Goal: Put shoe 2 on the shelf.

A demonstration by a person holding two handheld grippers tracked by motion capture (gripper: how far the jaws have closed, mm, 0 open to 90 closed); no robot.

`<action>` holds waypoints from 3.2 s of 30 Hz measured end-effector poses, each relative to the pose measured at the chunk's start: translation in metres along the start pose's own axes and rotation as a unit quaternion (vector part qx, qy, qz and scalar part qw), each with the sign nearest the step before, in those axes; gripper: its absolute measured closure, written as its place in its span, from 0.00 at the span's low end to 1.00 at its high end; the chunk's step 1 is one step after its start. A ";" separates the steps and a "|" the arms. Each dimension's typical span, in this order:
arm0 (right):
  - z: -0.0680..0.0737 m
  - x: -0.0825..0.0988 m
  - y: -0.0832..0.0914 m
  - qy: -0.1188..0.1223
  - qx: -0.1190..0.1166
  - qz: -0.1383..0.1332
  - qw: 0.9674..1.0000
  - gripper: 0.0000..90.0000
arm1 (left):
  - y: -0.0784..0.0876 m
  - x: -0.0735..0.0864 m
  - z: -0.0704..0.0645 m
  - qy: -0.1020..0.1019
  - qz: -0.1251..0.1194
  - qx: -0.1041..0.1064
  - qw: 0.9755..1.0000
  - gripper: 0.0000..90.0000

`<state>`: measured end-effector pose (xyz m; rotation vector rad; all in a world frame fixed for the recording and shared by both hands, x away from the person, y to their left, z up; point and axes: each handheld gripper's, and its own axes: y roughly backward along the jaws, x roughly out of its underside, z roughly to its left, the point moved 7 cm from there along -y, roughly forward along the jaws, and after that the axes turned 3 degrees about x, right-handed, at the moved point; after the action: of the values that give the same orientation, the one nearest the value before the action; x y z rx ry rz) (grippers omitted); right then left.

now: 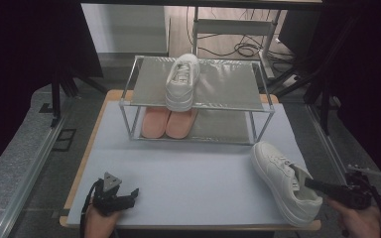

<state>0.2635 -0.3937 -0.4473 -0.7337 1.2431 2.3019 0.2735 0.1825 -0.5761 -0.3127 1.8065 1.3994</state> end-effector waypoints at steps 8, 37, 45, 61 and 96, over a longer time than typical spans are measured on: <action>0.027 -0.016 0.002 0.012 -0.042 -0.007 0.999 0.94 | 0.000 0.000 0.000 0.000 0.000 0.000 1.000 0.15; 0.108 -0.079 -0.014 0.003 -0.190 -0.034 0.981 0.94 | 0.000 0.000 0.000 0.000 0.000 0.000 1.000 0.15; 0.123 -0.099 -0.020 -0.004 -0.203 -0.049 0.978 0.94 | 0.000 0.000 0.000 0.000 0.000 0.001 1.000 0.15; 0.141 -0.144 -0.045 -0.035 -0.189 -0.086 0.978 0.94 | 0.000 0.000 0.000 -0.001 0.000 0.000 1.000 0.15; 0.153 -0.204 -0.127 -0.120 -0.069 -0.171 0.975 0.92 | 0.000 0.000 0.000 -0.001 -0.001 -0.001 1.000 0.15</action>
<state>0.4578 -0.2216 -0.3294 -0.6361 0.7873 2.1278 0.2739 0.1827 -0.5761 -0.3136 1.8022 1.3987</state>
